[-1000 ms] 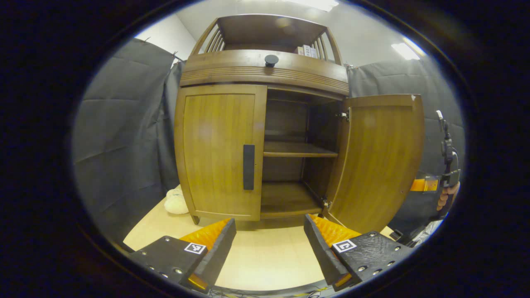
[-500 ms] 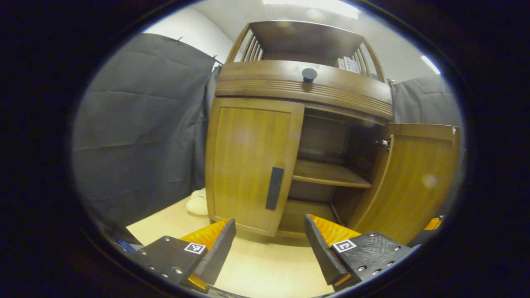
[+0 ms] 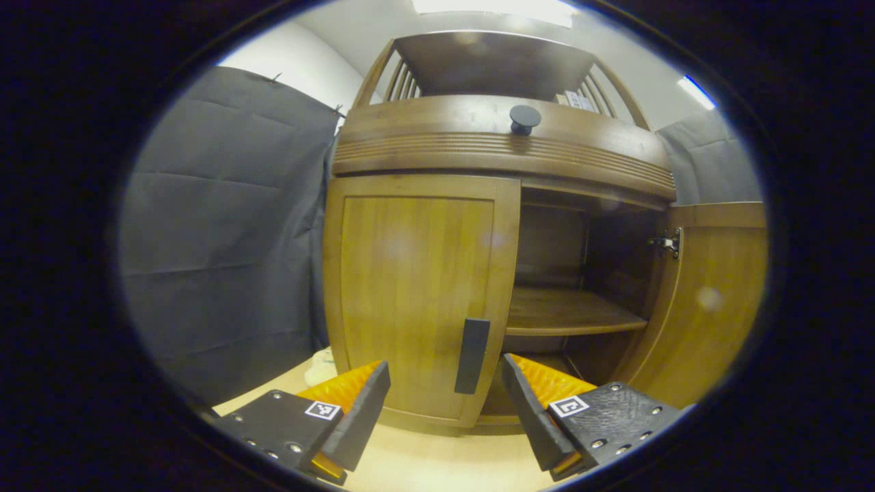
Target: Open the right door of the double-door shoe cabinet with the right hand, and open the left door with the left hand.
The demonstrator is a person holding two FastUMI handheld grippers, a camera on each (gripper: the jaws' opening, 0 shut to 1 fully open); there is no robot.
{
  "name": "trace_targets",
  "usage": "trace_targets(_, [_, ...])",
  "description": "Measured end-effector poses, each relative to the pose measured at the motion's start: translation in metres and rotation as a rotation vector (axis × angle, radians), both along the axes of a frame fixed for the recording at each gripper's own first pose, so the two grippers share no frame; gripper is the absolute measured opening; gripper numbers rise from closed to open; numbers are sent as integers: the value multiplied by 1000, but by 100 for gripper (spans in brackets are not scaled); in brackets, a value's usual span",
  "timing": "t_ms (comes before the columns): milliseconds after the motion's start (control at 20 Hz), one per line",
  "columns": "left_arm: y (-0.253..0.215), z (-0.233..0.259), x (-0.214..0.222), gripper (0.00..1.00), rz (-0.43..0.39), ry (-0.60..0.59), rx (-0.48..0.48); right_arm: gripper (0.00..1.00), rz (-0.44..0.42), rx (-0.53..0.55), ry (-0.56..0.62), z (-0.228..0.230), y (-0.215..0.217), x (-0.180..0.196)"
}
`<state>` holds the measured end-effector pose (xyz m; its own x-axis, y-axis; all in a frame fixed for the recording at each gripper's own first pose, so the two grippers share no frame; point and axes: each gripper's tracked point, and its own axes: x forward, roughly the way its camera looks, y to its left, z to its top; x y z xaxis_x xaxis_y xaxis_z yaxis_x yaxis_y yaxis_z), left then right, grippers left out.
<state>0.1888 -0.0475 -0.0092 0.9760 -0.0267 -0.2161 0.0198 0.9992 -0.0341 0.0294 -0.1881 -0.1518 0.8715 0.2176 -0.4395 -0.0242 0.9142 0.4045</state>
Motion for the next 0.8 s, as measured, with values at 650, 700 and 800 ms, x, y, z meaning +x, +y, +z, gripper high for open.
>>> trace_targets(650, [-33, -52, 111, 84, -124, 45, -65, 95, -378, -222, -126, 49, -42, -42])
trace_targets(700, [-36, -57, 115, 77, -133, 58, -70, 95, -395, -218, -122, 50, -45, -45])
trace_targets(800, [-39, -59, 117, 57, -145, 64, -80, 95, -422, -214, -112, 48, -50, -48])
